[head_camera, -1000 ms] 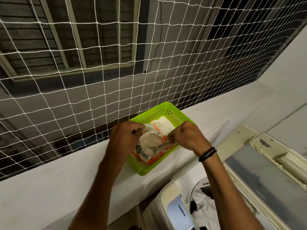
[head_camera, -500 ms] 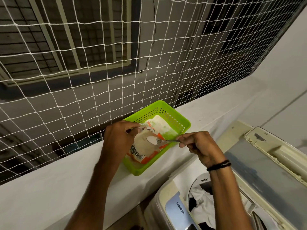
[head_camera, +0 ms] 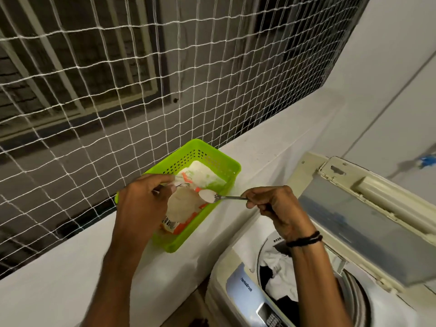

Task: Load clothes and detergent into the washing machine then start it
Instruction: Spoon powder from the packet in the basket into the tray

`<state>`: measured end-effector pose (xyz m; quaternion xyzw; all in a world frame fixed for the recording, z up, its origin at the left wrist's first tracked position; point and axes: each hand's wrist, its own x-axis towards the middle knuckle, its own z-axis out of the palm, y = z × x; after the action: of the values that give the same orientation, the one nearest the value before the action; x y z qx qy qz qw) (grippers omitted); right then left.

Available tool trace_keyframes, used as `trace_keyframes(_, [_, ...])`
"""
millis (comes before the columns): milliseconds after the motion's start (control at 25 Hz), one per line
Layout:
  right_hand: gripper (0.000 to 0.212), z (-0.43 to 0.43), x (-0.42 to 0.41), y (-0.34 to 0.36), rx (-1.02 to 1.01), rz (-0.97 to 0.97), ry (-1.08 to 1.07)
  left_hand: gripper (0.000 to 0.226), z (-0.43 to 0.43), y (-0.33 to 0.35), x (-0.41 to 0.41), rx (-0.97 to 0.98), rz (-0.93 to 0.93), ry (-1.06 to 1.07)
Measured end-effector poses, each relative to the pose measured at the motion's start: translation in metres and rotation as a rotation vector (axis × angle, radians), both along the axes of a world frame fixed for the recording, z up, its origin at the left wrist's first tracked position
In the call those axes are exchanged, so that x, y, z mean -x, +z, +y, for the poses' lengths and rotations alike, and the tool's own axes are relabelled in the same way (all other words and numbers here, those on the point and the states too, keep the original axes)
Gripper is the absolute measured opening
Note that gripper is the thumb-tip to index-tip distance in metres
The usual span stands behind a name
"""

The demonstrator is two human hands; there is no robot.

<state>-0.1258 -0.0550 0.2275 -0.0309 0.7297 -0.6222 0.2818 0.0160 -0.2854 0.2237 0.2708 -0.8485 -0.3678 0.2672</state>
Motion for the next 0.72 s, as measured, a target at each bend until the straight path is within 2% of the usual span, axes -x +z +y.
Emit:
trace_keyframes(200, [0.018, 0.061, -0.002, -0.010, 0.058, 0.008, -0.193, 0.025, 0.048, 0.019, 0.016, 0.010, 0.100, -0.093])
trace_keyframes(360, [0.018, 0.132, -0.010, -0.030, 0.055, 0.004, -0.415, 0.016, 0.100, 0.008, 0.046, 0.005, 0.129, -0.324])
trace_keyframes(520, [0.018, 0.207, -0.016, -0.068, 0.111, -0.044, -0.715, 0.017, 0.167, -0.041, 0.090, -0.082, 0.027, -0.534])
trace_keyframes(640, [0.019, 0.252, -0.010, -0.117, 0.070, -0.073, -0.949, 0.019, 0.219, -0.099, 0.124, -0.067, -0.077, -0.687])
trace_keyframes(720, [0.016, 0.275, -0.005, -0.150, 0.013, -0.125, -1.030, 0.024, 0.254, -0.141, 0.147, -0.065, -0.183, -0.763])
